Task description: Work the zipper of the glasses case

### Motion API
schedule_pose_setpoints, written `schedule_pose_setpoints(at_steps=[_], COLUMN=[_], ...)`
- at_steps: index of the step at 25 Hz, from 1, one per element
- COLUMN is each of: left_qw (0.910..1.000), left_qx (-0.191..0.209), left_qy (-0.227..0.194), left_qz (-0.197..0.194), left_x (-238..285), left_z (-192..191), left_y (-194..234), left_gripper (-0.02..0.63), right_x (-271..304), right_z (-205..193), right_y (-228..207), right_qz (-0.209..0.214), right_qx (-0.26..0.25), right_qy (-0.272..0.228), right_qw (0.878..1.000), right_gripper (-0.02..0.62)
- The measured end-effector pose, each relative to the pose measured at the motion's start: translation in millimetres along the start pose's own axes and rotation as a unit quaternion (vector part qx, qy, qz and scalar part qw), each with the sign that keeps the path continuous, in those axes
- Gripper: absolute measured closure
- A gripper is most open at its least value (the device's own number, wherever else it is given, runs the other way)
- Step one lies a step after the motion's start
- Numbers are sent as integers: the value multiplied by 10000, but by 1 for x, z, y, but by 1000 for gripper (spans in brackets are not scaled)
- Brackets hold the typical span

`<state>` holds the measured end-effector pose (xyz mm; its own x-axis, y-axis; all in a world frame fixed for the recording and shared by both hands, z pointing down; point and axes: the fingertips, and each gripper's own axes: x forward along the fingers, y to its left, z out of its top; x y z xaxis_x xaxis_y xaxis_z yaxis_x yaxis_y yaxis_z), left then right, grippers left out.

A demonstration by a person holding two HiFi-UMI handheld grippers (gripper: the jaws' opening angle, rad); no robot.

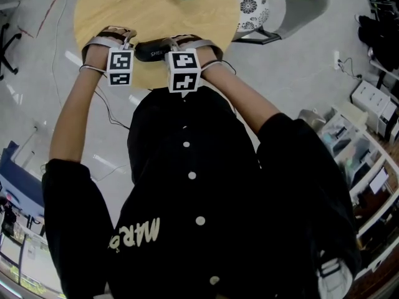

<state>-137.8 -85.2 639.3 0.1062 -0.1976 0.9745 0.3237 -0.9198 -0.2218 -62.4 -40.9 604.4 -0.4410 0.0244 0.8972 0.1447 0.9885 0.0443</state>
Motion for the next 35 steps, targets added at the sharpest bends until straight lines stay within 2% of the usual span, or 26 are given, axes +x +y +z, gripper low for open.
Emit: schedule_pose_setpoints(at_steps=[2, 4, 6, 8, 10, 12, 14, 16, 18, 21, 24, 26, 28, 32, 33, 35], left_qw=[9999, 9996, 9984, 9941, 9832, 9638, 9367, 9008, 8535, 7738, 7072, 6680, 6376, 5878, 5792, 5703], left_qx=[60, -50, -331, -835, -1517, -2215, -2882, -3580, -4286, -5127, -5543, -5702, -5770, -5801, -5777, -5662], left_qy=[134, 143, 50, -147, -426, -764, -1120, -1522, -1959, -2421, -2701, -2956, -3165, -3546, -3594, -3579], left_qz=[70, 234, 457, 670, 922, 1276, 1643, 1931, 2225, 2823, 3459, 3759, 4005, 4385, 4490, 4753], left_x=[-6, -17, -32, -50, -69, -94, -122, -149, -177, -225, -278, -311, -340, -387, -396, -415], left_z=[-4, -5, -3, 2, 9, 19, 28, 36, 42, 41, 38, 38, 38, 39, 39, 39], left_y=[-2, -1, 0, 3, 6, 14, 22, 30, 38, 47, 53, 55, 55, 53, 52, 50], left_gripper=[451, 469, 498, 533, 570, 600, 601, 601, 601, 601, 601, 601, 601, 601, 601, 601], right_x=[-2, -8, -17, -31, -47, -68, -89, -112, -140, -188, -242, -276, -307, -364, -377, -401], right_z=[-1, -1, 0, 2, 1, 0, 0, 0, 4, 9, 12, 14, 14, 14, 14, 14], right_y=[0, -1, -4, -9, -16, -22, -28, -33, -40, -53, -66, -70, -71, -71, -70, -68], right_qz=[-7, -20, -74, -191, -362, -522, -670, -895, -1185, -1666, -2151, -2454, -2719, -3179, -3285, -3470], right_qx=[138, 322, 559, 860, 1216, 1578, 1826, 1906, 1941, 2222, 2528, 2616, 2670, 2588, 2509, 2389], right_qy=[-46, -125, -303, -553, -824, -1135, -1465, -1766, -2078, -2516, -3007, -3347, -3665, -4145, -4232, -4415], right_qw=[9999, 9994, 9979, 9946, 9885, 9795, 9699, 9615, 9514, 9271, 8941, 8714, 8488, 8125, 8063, 7922], right_gripper=[454, 477, 484, 507, 550, 578, 588, 589, 589, 589, 591, 591, 591, 591, 591, 591])
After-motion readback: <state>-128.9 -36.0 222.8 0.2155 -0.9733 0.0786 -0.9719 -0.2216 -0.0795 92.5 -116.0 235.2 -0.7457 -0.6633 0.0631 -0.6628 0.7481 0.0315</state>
